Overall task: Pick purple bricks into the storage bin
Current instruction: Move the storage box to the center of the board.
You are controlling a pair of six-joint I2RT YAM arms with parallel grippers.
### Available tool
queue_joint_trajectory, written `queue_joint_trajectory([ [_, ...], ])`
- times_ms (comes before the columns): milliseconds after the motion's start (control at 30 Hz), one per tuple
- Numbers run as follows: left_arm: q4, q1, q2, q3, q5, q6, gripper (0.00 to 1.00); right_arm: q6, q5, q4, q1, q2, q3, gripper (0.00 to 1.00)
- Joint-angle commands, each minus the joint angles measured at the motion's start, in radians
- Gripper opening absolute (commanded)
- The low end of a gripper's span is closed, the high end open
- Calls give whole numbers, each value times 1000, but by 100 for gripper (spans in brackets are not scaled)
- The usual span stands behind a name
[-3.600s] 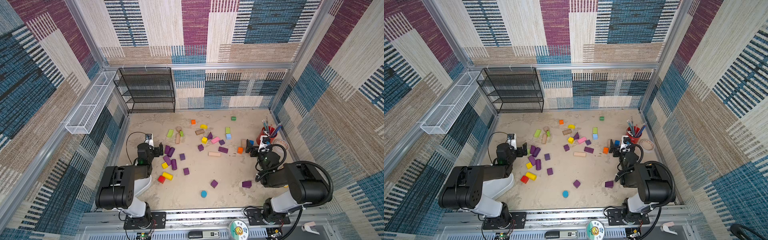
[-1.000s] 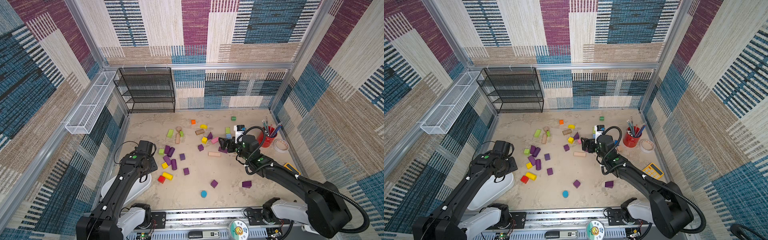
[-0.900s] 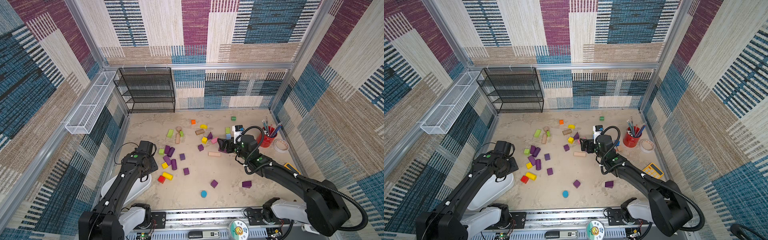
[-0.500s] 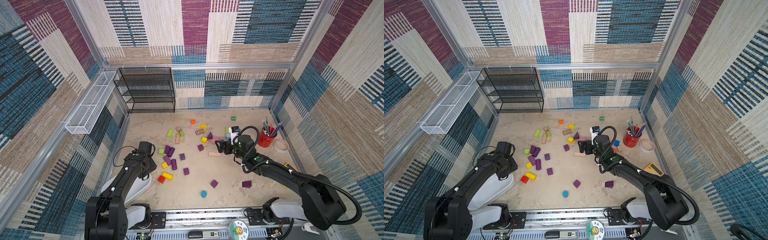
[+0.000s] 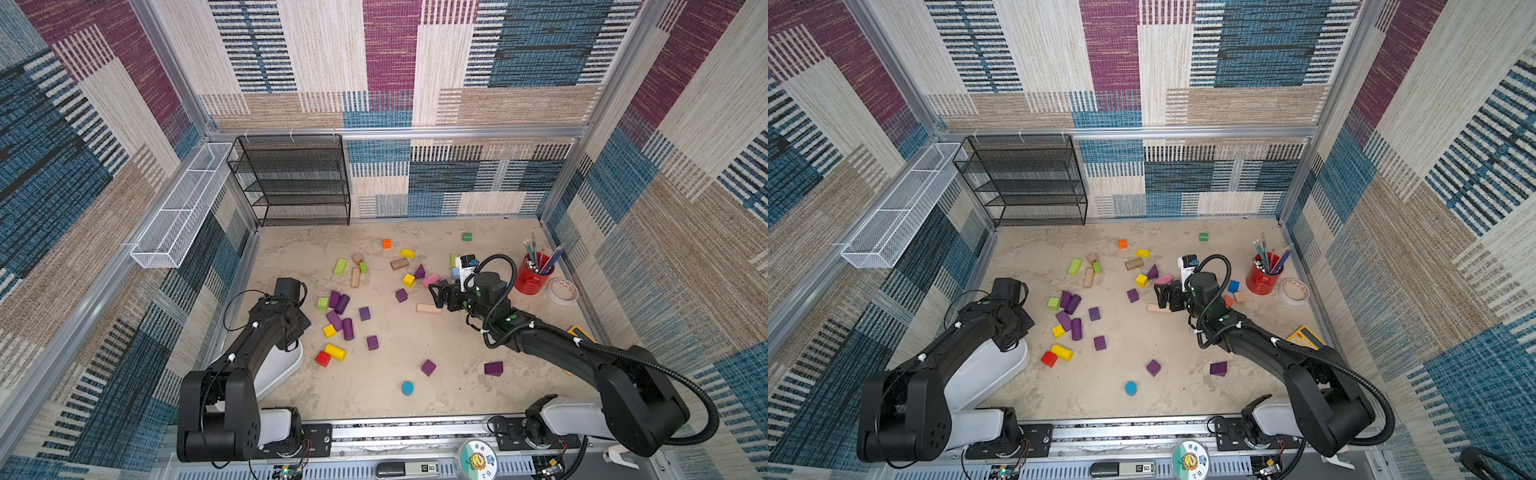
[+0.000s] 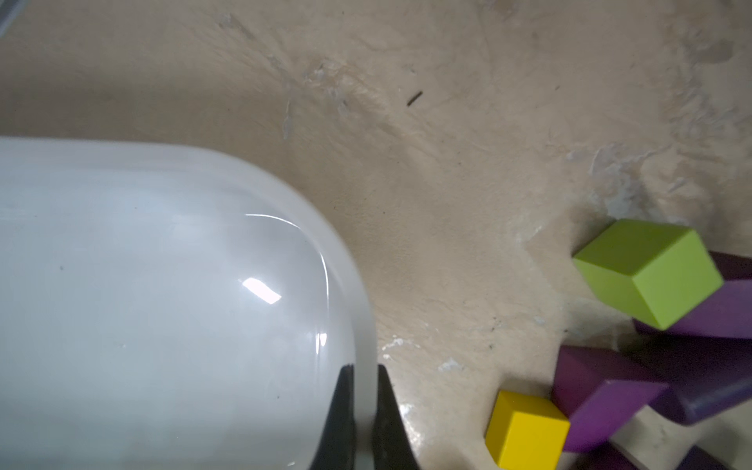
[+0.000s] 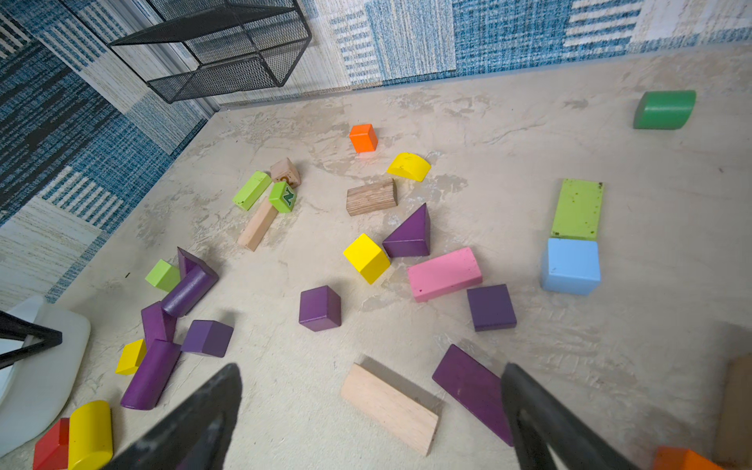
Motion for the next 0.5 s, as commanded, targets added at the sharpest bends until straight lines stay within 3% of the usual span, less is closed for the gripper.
queue_joint_trajectory([
  [0, 34, 7, 20, 46, 10, -27, 0, -13, 1, 40, 1, 7, 4, 100],
  [467, 152, 42, 259, 233, 111, -246, 0, -47, -45, 82, 1, 71, 22, 100],
])
